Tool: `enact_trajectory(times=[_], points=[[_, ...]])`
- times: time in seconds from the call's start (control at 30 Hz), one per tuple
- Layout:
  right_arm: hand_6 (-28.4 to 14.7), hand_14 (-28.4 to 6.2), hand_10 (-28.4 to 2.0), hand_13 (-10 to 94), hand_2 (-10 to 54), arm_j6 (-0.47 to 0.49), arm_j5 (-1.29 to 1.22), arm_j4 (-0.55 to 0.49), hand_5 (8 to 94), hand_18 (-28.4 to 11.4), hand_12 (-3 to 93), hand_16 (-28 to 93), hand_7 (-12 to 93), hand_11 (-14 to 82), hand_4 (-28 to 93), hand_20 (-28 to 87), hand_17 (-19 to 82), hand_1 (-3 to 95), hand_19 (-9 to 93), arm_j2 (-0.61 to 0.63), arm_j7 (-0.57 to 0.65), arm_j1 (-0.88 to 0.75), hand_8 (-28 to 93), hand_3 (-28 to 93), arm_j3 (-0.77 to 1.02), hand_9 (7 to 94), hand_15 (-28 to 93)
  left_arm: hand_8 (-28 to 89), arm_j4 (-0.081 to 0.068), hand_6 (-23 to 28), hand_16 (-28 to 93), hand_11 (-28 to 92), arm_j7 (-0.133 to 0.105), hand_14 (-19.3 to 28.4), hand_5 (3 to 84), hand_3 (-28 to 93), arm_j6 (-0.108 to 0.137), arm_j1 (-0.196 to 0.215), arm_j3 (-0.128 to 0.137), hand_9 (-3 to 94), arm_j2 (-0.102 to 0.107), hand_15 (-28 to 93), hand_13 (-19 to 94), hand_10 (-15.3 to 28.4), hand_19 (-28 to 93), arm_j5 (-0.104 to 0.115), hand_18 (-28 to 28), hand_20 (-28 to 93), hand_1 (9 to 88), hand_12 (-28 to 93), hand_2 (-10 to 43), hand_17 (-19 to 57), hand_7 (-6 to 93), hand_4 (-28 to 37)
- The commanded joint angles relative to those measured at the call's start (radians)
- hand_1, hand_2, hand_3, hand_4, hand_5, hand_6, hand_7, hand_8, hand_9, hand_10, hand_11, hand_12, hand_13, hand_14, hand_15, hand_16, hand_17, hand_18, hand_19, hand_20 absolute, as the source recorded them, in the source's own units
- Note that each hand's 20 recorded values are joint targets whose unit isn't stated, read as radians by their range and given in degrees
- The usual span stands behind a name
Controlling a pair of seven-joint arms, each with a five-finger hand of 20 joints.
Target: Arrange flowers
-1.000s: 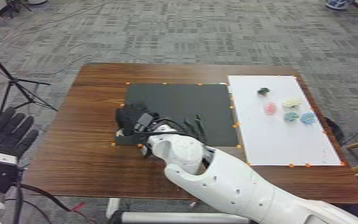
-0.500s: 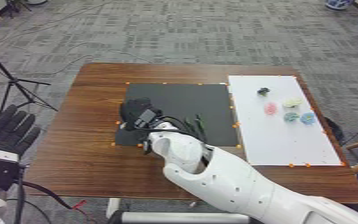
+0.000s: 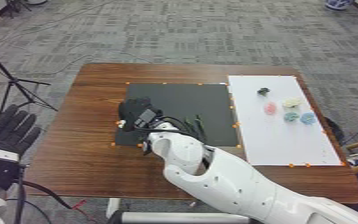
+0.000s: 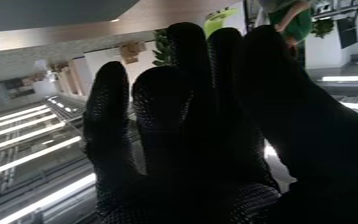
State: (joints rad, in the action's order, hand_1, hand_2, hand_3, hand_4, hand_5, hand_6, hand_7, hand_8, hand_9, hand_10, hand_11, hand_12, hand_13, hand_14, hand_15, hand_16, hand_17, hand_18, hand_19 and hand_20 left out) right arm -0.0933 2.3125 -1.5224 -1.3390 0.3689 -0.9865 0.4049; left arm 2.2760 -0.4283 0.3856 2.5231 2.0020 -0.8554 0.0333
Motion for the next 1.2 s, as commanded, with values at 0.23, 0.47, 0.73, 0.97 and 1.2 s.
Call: enact_trajectory(times=[0.23,0.47,0.73,0.97,1.2], points=[[-1.5,-10.1,-13.3,65,-9.5,0.053,-0.001,-0.206,61.5,-23.7,17.8,35,20,19.8,-28,38,27,49.1,74,0.129,0.008,-0.099,-13,79,0.23,64.6,72,-7,0.014,8.6,-2,20,-0.026,13.4,38.4,66,-0.026,0.039,0.016,33.8,-0.034,29,24,14.2,19,-0.002,10.5,13,23.5,14,19.7,-3.4,12.5,-28.3],[-1.7,-10.9,-13.7,64,-9.5,-0.012,0.029,-0.277,61.4,-23.7,17.4,30,20,20.0,-28,38,26,47.4,75,0.318,0.037,-0.242,-13,79,0.498,64.3,74,-7,0.017,8.5,-2,20,-0.04,13.5,38.4,66,-0.018,0.042,0.021,33.8,-0.05,29,24,14.2,19,0.0,10.4,13,23.3,14,19.6,-3.4,12.4,-28.3],[-3.7,-11.6,-15.0,64,-9.5,0.064,0.042,-0.349,58.1,-23.8,16.9,30,17,17.5,-28,38,26,46.2,74,0.493,0.152,-0.409,-12,78,0.726,60.9,76,-7,0.041,8.5,-2,20,-0.066,13.4,38.3,66,-0.014,0.107,0.076,33.8,-0.065,29,24,14.2,19,0.01,10.5,13,23.2,14,19.6,-3.4,12.4,-28.3],[-4.8,-11.7,-15.4,67,-9.5,0.14,0.07,-0.361,57.2,-24.5,15.8,30,14,15.6,-28,39,28,47.0,77,0.543,0.25,-0.501,-11,77,0.824,59.7,81,-7,0.04,8.6,-2,20,-0.082,13.4,38.4,66,-0.016,0.106,0.067,33.8,-0.05,29,24,14.2,19,0.024,10.5,13,23.0,14,19.5,-3.4,12.5,-28.3],[-5.3,-11.9,-15.9,67,-9.5,0.246,0.05,-0.361,58.5,-24.9,15.4,30,14,15.0,-28,39,28,47.6,77,0.553,0.287,-0.546,-11,77,0.869,59.1,81,-7,0.04,8.5,-2,20,-0.074,13.4,38.4,66,-0.015,0.107,0.073,33.8,-0.054,29,24,14.1,19,0.018,10.5,13,23.2,14,19.6,-3.4,12.6,-28.3]])
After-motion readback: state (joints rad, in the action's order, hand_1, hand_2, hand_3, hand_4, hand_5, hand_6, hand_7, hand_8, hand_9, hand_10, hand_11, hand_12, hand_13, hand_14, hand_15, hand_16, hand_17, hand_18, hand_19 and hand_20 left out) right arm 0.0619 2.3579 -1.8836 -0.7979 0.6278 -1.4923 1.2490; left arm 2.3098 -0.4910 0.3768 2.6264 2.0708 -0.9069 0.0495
